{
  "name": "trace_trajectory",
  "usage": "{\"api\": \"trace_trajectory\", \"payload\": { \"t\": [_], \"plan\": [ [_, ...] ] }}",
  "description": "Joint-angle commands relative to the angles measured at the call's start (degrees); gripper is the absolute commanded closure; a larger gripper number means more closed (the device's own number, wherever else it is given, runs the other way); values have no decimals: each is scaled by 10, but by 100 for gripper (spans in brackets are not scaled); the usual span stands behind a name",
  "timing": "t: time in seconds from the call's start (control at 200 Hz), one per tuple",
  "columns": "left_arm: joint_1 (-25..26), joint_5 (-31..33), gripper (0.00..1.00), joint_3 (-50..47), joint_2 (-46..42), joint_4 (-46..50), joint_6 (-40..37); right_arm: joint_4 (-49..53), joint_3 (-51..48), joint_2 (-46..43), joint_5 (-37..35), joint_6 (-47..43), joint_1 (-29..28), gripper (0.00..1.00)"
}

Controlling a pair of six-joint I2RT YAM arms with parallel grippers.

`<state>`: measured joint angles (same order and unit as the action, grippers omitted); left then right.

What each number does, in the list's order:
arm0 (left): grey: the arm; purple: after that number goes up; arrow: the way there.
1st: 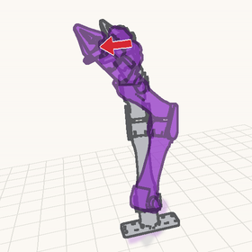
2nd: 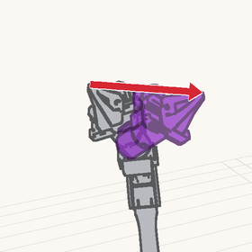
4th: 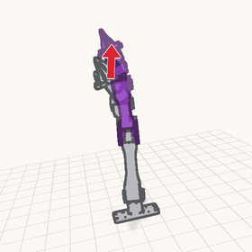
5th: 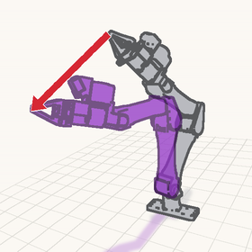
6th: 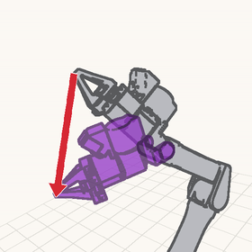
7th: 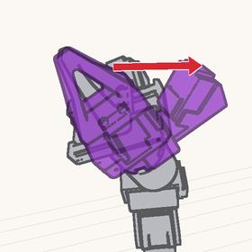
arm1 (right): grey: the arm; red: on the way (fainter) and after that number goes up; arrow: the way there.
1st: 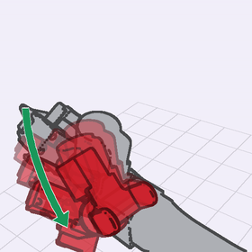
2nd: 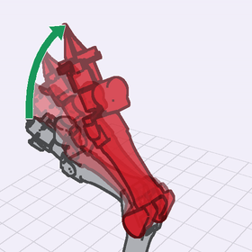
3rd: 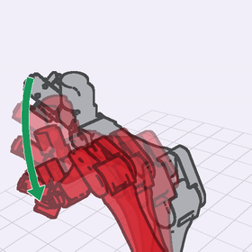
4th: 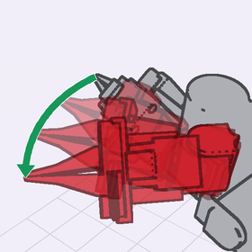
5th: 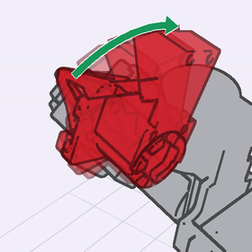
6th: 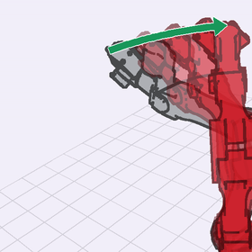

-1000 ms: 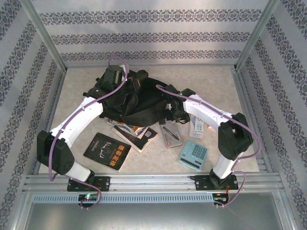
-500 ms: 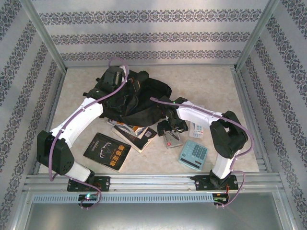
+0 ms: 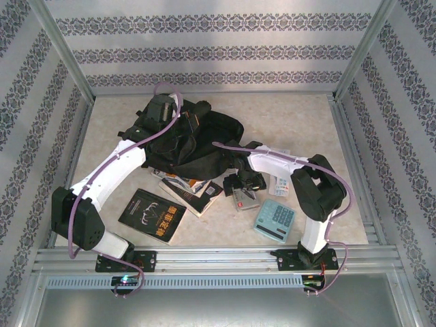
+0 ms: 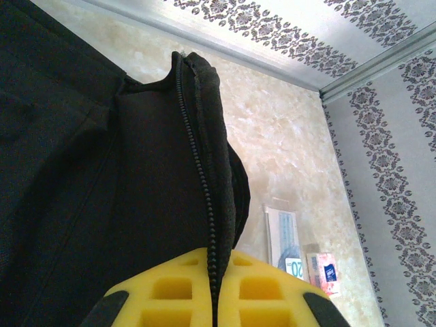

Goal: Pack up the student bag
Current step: Pick up the pencil case from the center of the table.

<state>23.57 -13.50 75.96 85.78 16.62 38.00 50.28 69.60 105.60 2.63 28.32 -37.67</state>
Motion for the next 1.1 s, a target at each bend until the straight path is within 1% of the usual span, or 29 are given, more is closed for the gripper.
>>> {"api": "trace_trajectory", "payload": {
  "t": [0.0, 0.16, 0.24, 0.445, 0.585, 0.694, 0.769, 0.879, 0.994, 1.099],
  "plan": [
    [2, -14, 100, -6, -19, -17, 2, -11, -11, 18, 8, 4, -5, 2],
    [3, -15, 100, -5, -18, -18, 2, -19, -20, 17, 1, 3, 1, 3],
    [3, -14, 100, -2, -17, -18, 1, -22, -26, -1, -3, 9, 6, 11],
    [2, -15, 100, 7, -12, -18, -3, -22, -47, -59, -7, 19, 12, 21],
    [2, -16, 100, 12, -9, -19, -4, -14, -59, -94, -6, 30, 15, 22],
    [2, -16, 100, 19, -9, -14, -8, 11, -53, -132, -24, 38, 23, 21],
    [2, -18, 100, 29, -9, -7, -9, 33, -35, -170, -42, 45, 38, 22],
    [2, -23, 100, 40, -19, -6, -11, 58, 21, -221, -59, 52, 67, 23],
    [2, -25, 100, 54, -27, -2, -17, 33, 86, -245, -24, 66, 89, 24],
    [2, -26, 100, 61, -33, 1, -16, 4, 167, -214, 29, 95, 97, 24]
  ]
}}
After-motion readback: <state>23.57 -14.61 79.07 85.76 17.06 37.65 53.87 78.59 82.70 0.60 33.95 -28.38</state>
